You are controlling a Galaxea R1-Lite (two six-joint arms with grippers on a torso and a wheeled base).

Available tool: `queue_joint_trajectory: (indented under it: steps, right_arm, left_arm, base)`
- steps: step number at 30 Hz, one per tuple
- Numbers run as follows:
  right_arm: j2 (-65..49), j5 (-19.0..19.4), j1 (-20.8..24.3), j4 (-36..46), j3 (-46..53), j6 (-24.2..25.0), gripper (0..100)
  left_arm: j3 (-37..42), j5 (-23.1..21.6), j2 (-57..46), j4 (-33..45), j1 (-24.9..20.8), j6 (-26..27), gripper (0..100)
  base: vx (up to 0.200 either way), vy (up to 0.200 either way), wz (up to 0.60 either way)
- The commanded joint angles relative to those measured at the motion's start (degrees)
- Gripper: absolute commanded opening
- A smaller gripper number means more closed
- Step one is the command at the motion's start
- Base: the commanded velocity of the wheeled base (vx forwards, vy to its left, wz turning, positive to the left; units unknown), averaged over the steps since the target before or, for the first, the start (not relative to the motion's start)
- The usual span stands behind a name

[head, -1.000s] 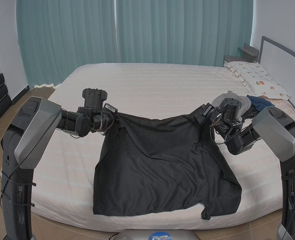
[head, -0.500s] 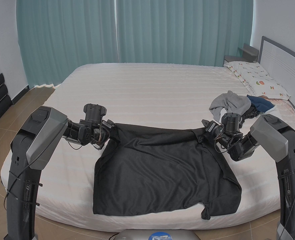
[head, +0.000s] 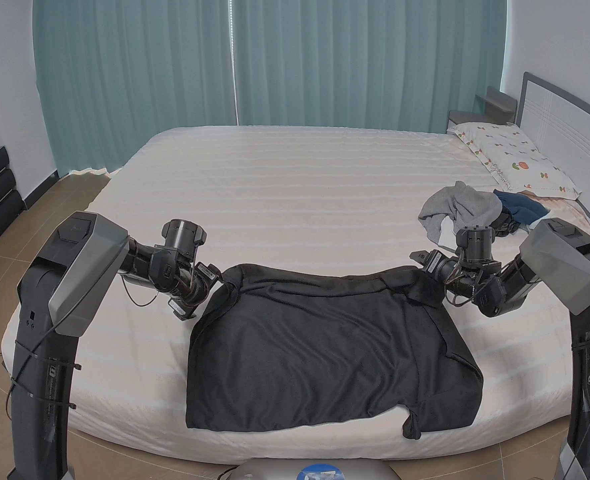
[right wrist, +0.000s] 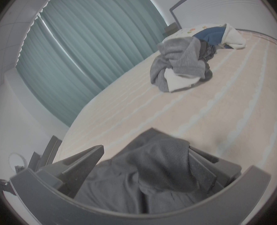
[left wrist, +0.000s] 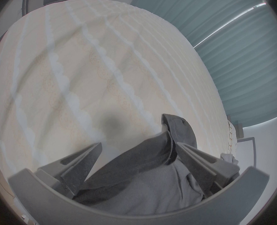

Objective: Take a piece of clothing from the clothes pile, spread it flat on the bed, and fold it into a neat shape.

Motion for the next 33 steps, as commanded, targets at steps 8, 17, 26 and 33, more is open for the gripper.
queue_joint_trajectory:
  steps: [8, 17, 26, 33]
  right_arm:
    - [-12.75, 5.78, -2.54, 6.50, 11.33, -3.29, 100]
    - [-19.17, 14.66, -6.32, 8.17, 20.12, -3.38, 100]
    - [-20.66, 15.01, -3.94, 7.64, 31.63, -2.14, 100]
    - [-21.80, 15.18, -3.86, 7.64, 34.80, -1.35, 100]
  left_arm:
    - [16.67, -7.83, -13.85, -0.66, 0.03, 0.13, 100]
    - [34.51, -9.23, -20.97, -12.71, -0.23, 0.22, 100]
    - [45.32, -9.67, -22.90, -23.87, -1.55, -0.66, 100]
    - [51.39, -9.15, -22.64, -26.33, -1.46, 1.01, 100]
  base:
    - [0.000, 0.000, 0.00]
    - [0.000, 0.000, 0.00]
    - [0.000, 0.000, 0.00]
    - [0.000, 0.000, 0.00]
